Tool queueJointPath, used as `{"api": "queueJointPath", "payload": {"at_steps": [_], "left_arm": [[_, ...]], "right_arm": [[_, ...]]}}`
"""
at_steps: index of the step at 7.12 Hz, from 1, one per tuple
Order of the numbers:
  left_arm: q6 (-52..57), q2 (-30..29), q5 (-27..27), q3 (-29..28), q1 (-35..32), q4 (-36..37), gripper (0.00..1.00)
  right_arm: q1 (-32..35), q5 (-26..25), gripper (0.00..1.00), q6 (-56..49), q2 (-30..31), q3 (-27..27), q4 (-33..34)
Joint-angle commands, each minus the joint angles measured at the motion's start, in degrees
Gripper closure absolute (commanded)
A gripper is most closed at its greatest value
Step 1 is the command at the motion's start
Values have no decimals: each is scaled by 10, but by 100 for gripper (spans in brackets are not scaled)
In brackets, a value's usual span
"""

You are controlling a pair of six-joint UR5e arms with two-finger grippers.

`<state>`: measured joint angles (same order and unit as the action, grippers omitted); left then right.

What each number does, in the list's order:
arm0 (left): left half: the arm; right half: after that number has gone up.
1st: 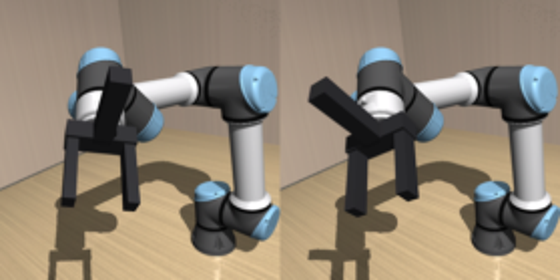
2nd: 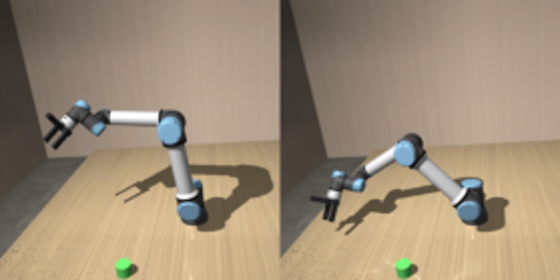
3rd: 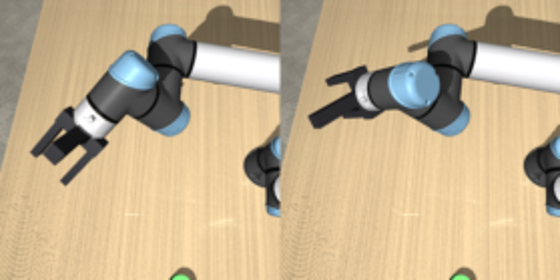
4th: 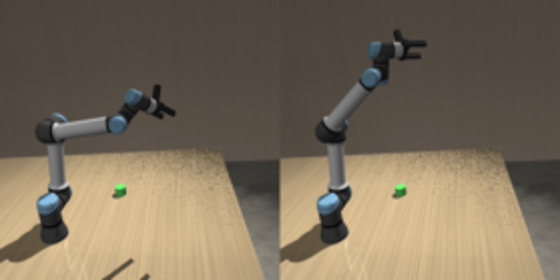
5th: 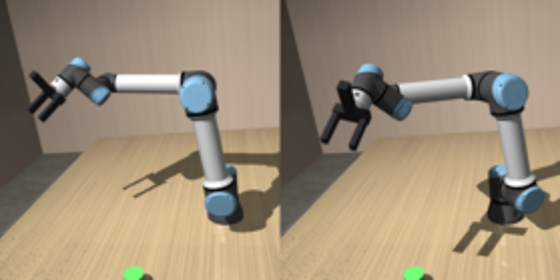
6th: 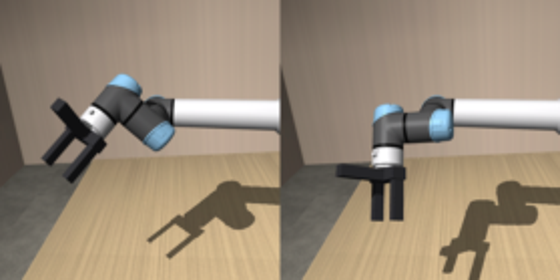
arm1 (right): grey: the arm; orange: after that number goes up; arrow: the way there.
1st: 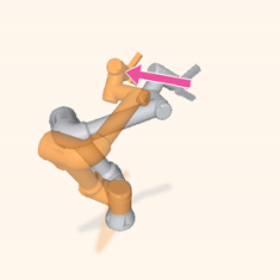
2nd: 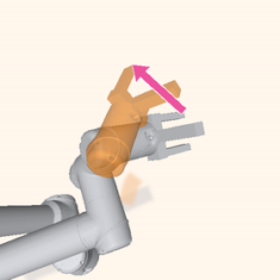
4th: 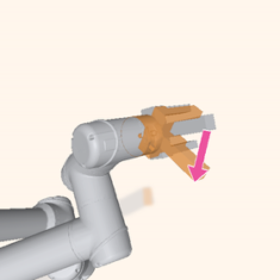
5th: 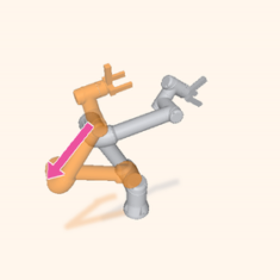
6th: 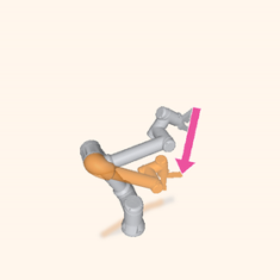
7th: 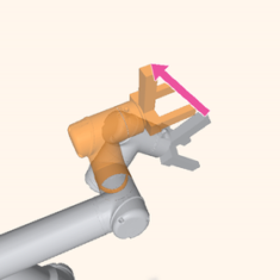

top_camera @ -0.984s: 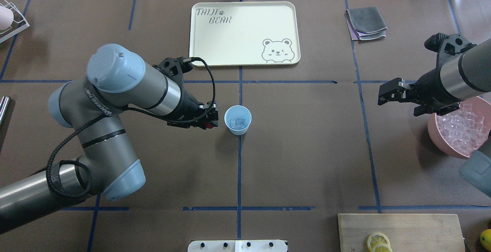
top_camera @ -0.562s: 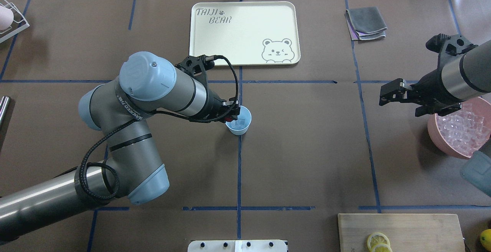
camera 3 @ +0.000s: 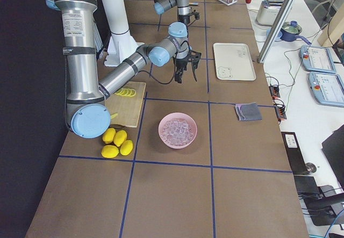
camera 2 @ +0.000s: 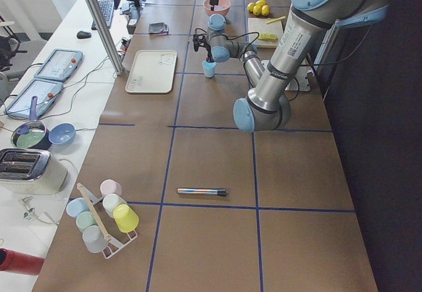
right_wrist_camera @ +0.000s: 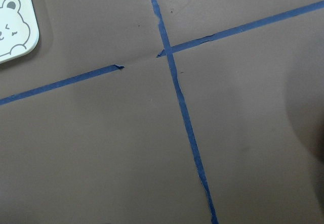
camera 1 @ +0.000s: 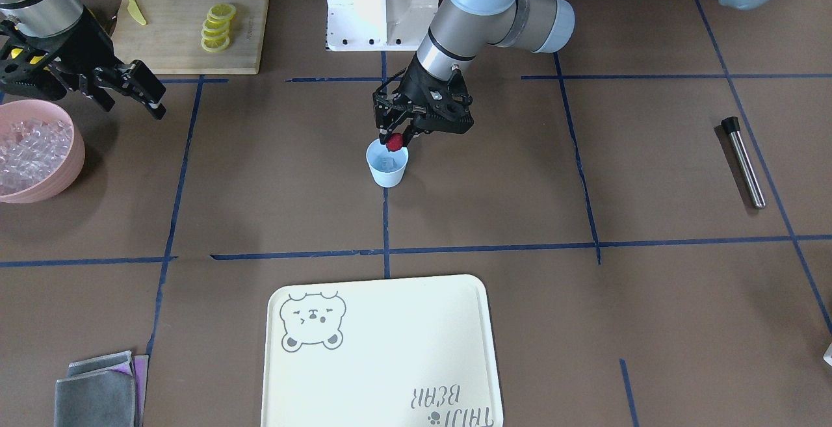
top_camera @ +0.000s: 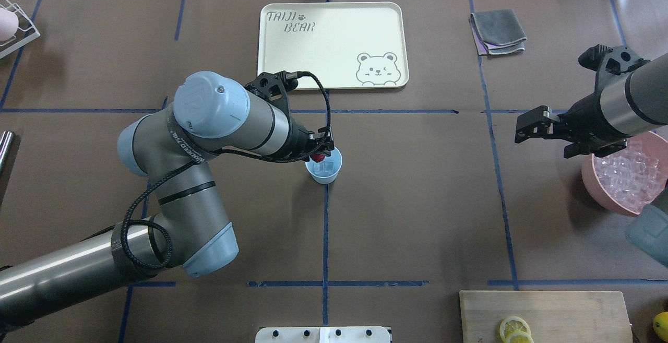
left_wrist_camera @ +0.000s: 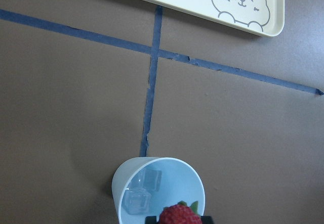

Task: Mash ice and strawberries in cup
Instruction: 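Carry the strawberry with the left gripper and drop it into the blue cup, then withdraw the open left gripper from the cup toward the table edge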

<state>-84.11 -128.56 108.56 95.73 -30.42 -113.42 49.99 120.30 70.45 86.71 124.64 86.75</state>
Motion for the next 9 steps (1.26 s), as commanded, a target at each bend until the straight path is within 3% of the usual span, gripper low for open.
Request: {"api": "queueJointPath", "payload": {"at_steps": [1, 3, 4, 5, 6, 8, 9], "left_arm": [[0, 1, -3, 0, -1, 0, 19], [1, 8, -4, 15, -5, 3, 19], [12, 60, 1, 57, -24, 6, 19], [113, 136, 15, 109, -48, 7, 19], [210, 213, 58, 135, -103, 5, 19], [434, 332, 172, 120, -249, 0, 19], [547, 352, 233, 58, -327, 0, 19]], "right_arm": [[0, 0, 1, 0, 1, 2, 0], [0, 0, 1, 0, 2, 1, 0], [0, -1, 1, 0, 3, -1, 1], [0, 0, 1, -7, 9, -1, 1], [9, 1, 1, -43, 23, 0, 1], [45, 20, 1, -103, 49, -1, 1], [75, 45, 1, -141, 67, -2, 1]]}}
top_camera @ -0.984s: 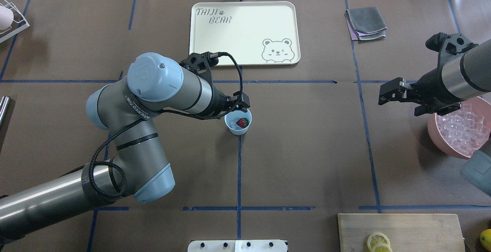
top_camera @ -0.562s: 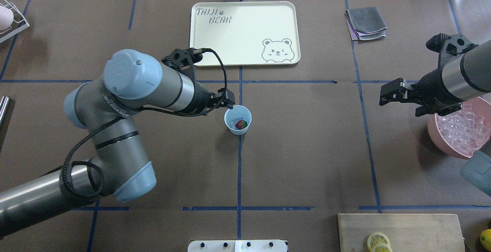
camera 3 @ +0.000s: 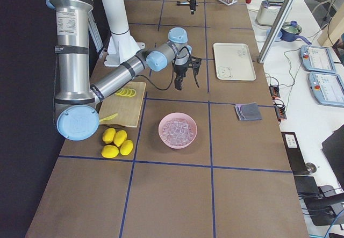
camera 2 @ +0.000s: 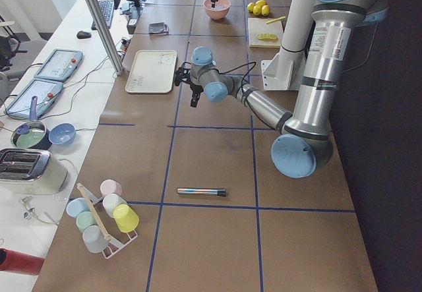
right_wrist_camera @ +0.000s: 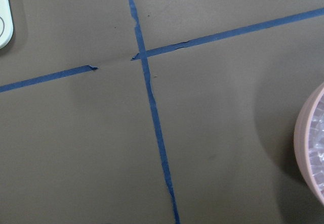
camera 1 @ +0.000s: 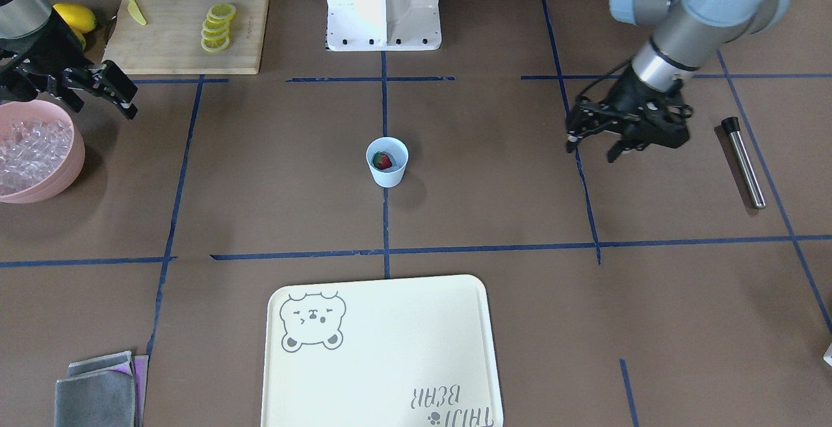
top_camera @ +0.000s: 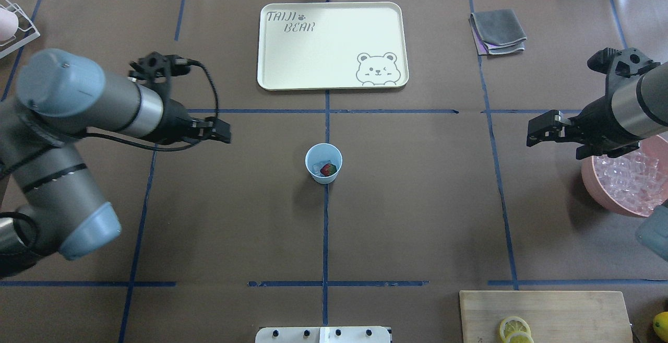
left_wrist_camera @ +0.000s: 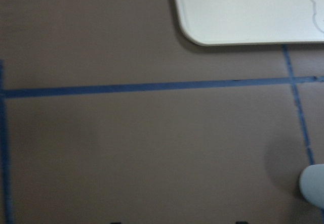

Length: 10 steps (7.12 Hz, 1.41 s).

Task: Mash ice and strawberries in cup
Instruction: 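Withdraw the open left gripper from the cup toward the table edge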

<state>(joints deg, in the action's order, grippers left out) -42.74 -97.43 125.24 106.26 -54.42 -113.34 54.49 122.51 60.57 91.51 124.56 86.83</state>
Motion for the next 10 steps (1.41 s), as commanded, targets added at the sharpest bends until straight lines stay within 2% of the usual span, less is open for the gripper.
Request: {"api": "queueJointPath", "payload": {"at_steps": [1, 2, 4, 6, 9, 10], "left_arm": [[200, 40, 124, -121, -147, 5, 19], [235, 38, 137, -185, -171, 6, 19], [234, 36, 91, -232, -176, 10, 19], [217, 30, 69, -268, -174, 4, 19], [136, 37, 47, -270, -165, -18, 19], [85, 38, 22, -272, -124, -40, 12]], "right_arm": [[52, 36, 1, -81, 37, -1, 0], [64, 46, 1, -101, 52, -1, 0], [78, 55, 1, -102, 64, -1, 0], [77, 55, 1, -101, 64, 0, 0], [77, 55, 1, -101, 64, 2, 0], [77, 55, 1, -101, 64, 1, 0]]}}
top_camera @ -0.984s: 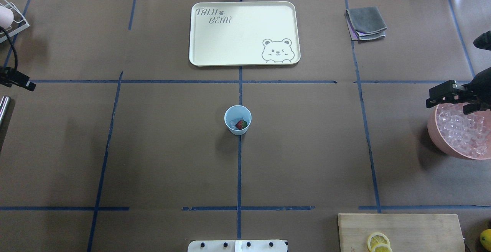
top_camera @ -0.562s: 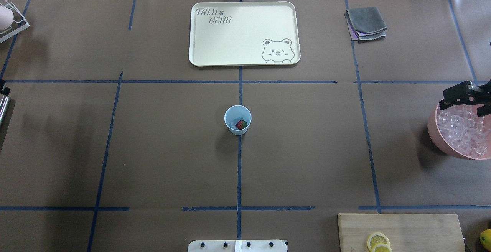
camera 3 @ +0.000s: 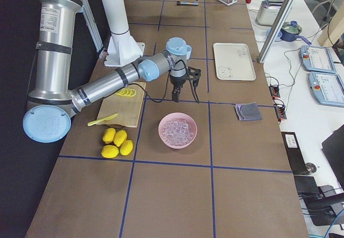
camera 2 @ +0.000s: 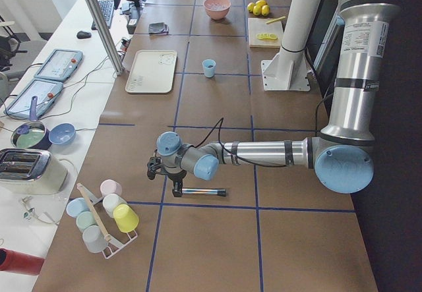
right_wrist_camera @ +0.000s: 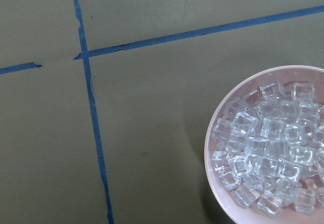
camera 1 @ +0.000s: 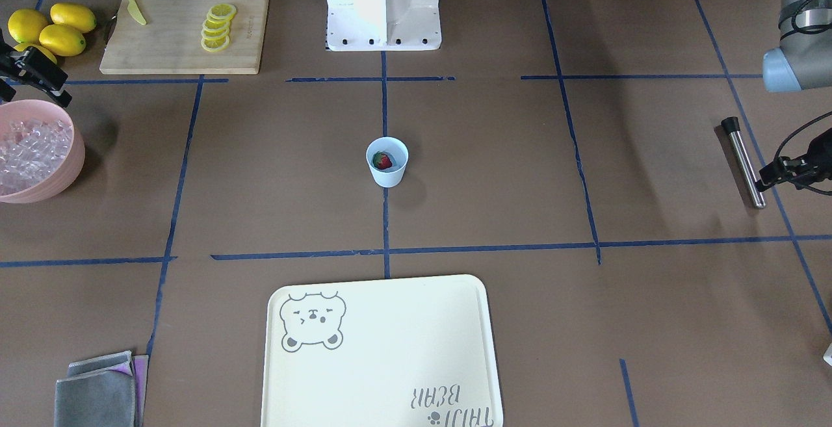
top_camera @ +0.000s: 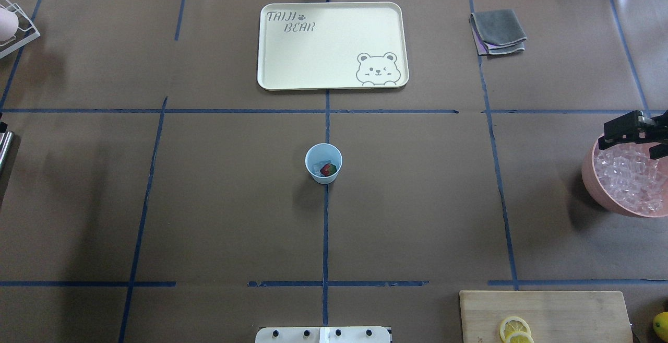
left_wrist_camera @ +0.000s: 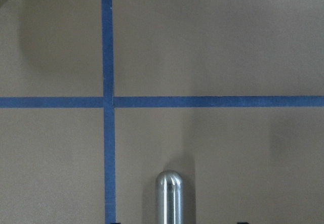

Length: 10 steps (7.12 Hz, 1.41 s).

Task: Mash ice and strawberries in cup
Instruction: 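Withdraw the open left gripper from the cup toward the table edge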

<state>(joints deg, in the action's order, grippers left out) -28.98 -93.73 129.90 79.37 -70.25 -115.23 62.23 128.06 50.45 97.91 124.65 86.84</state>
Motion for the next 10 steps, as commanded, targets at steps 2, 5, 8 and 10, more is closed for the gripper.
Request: {"api": "queueJointPath", "payload": {"at_steps": [2, 5, 8, 10], "left_arm": [[-53, 3, -58, -18, 55, -39, 0], [-60, 36, -54, -36, 55, -126, 0], [-61, 35, -29, -46, 55, -145, 2], [-76, 35, -29, -45, 55, -145, 84]], "right_arm": [[0, 0, 1, 0, 0, 2, 0], [1, 0, 1, 2, 0, 4, 0], [1, 0, 1, 3, 0, 8, 0], [2, 0, 1, 5, 0, 13, 0]]}}
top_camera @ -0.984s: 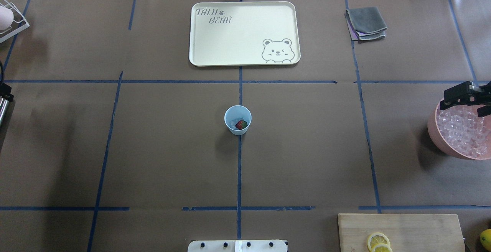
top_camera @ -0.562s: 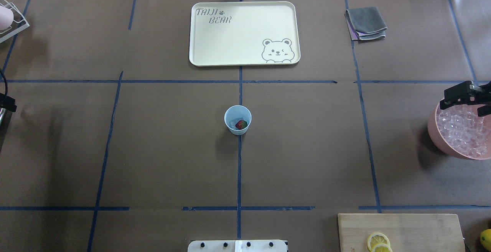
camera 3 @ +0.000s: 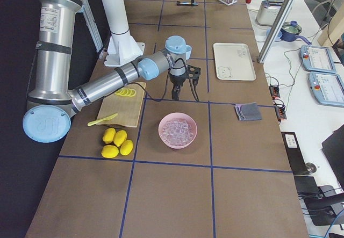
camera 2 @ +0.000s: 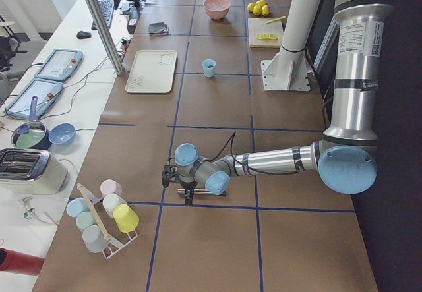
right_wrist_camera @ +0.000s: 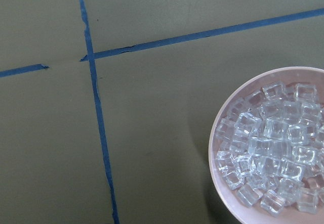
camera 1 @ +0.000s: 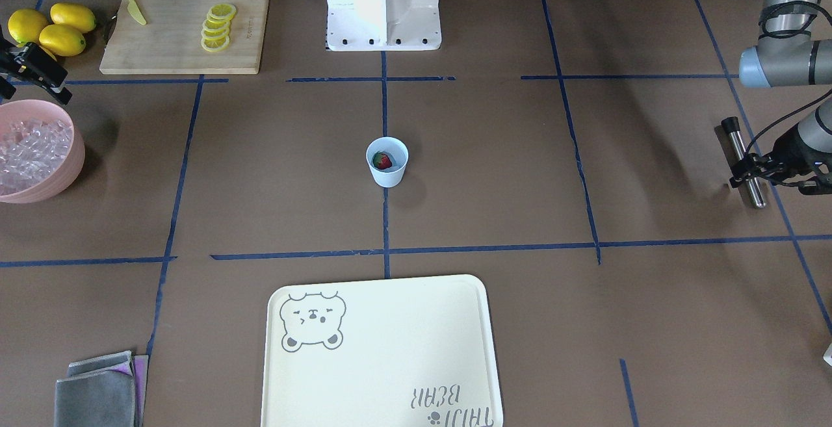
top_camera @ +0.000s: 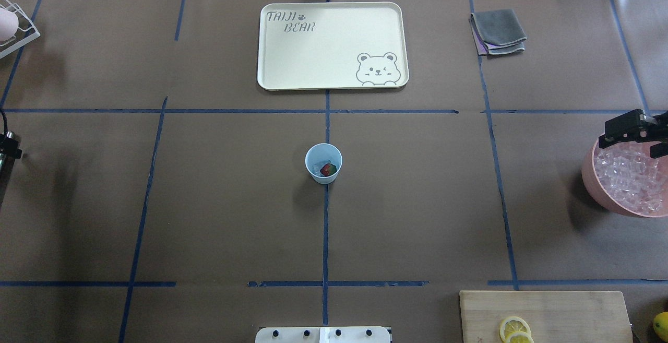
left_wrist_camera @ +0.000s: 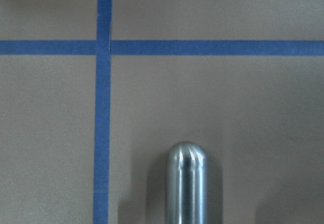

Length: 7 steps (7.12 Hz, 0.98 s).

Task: Mash ice and strawberries in cup
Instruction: 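Withdraw the open left gripper from the cup toward the table edge, then grasp the steel muddler upright with the left gripper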

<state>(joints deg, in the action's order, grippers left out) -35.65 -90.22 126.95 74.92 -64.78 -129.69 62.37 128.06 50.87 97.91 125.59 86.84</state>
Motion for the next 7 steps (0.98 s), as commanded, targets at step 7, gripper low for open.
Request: {"api": "queueJointPath", "payload": {"at_steps": [7], "left_arm": [[-184, -95, 166, 270, 46, 180, 100]], "right_arm": [[-1, 0, 0, 2, -2, 1, 0]]}}
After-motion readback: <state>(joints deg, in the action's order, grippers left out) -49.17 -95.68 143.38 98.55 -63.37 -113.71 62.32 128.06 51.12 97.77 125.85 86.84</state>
